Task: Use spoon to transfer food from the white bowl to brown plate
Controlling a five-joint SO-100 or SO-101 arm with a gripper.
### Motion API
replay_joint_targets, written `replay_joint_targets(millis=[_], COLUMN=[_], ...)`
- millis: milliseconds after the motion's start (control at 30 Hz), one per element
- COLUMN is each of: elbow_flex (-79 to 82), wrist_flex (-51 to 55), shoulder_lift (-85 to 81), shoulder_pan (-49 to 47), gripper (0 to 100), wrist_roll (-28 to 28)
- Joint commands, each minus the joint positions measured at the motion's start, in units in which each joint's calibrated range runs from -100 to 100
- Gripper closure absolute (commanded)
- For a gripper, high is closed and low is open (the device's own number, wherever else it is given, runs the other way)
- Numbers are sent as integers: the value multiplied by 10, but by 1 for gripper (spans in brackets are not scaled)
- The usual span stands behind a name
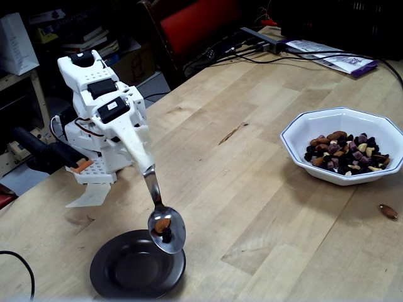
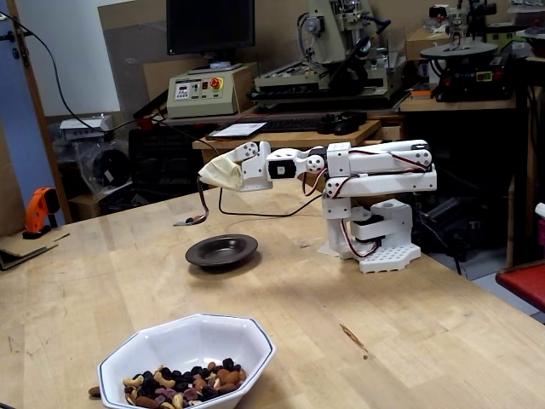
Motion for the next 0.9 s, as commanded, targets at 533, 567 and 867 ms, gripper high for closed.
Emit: replay_joint_targets(millis=[533, 567, 867], elbow_flex=[-2, -2, -2], wrist_flex=[52, 58, 81], shoulder_lift=[7, 7, 13], shoulder_pan=[6, 6, 8], gripper=[96, 96, 96], wrist_roll=[-1, -1, -1])
